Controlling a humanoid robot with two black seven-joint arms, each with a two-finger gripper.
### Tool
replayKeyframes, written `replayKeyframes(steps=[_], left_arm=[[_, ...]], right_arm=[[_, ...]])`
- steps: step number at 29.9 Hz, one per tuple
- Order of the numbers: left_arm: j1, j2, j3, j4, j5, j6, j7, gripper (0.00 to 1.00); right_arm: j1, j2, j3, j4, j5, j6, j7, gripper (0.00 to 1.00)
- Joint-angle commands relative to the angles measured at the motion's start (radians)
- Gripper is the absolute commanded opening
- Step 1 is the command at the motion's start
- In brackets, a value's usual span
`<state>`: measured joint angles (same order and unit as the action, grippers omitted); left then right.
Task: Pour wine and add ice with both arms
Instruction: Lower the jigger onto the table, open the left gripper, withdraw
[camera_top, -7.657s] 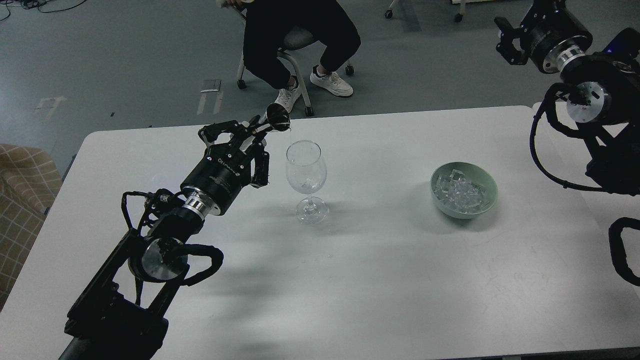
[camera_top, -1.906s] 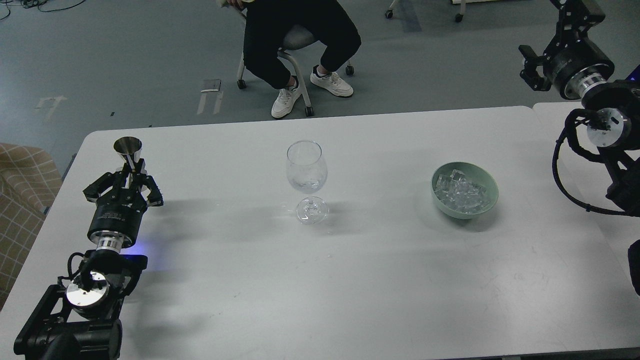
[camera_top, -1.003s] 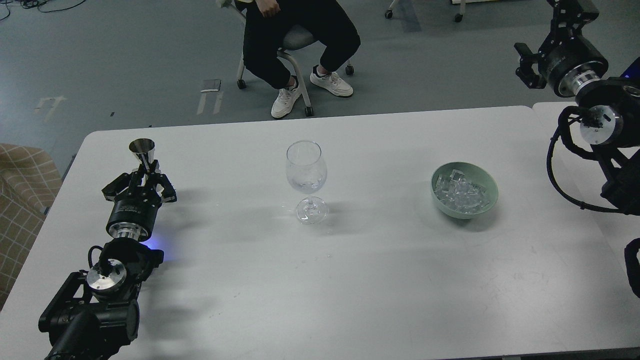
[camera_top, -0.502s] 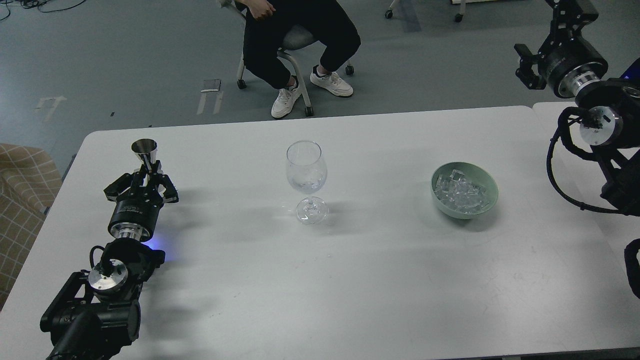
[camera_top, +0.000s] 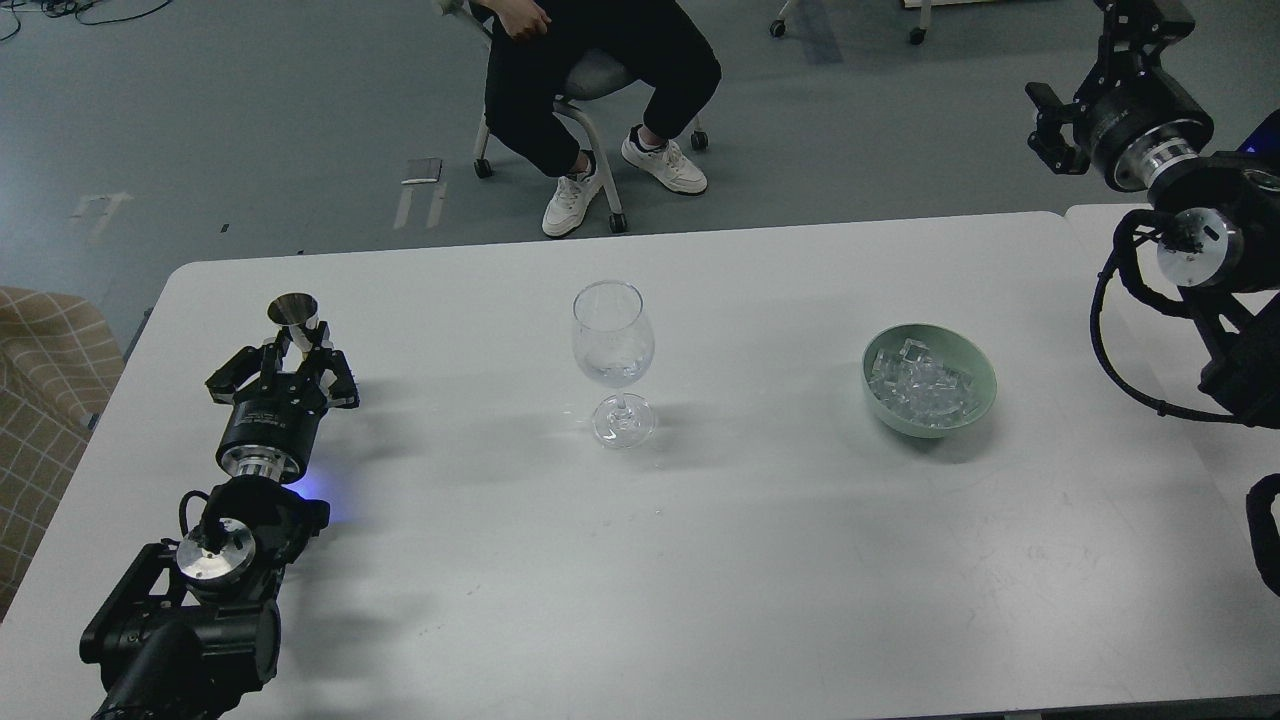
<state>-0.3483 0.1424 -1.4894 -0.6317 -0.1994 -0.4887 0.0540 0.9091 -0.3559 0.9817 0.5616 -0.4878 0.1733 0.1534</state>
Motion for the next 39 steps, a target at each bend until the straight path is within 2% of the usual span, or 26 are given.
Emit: replayKeyframes(steps=[1,12,18,31,39], left_arm=[[0.0,0.002,0.0,0.0,0.0,0.0,0.0,0.4],[-0.015,0.006,0.0,-0.002,0.002,0.0,0.004,0.44],[-0.015,0.005,0.0,-0.002,0.002,0.0,0.004,0.55],[-0.02,0.002,0.0,-0.019,0.002,0.0,0.006,0.56],[-0.018,0.049,-0.005,-0.137,0.002,0.013,0.023,0.56]], right_arm=[[-0.001,0.0,0.0,0.0,0.0,0.0,0.0,1.0],[0.004,0.0,0.0,0.0,0.0,0.0,0.0,1.0],[0.004,0.0,0.0,0.0,0.0,0.0,0.0,1.0],[0.008,0.0,0.002,0.008,0.0,0.0,-0.003,1.0],[0.001,0.002,0.003,0.008,0.003,0.0,0.003,1.0]])
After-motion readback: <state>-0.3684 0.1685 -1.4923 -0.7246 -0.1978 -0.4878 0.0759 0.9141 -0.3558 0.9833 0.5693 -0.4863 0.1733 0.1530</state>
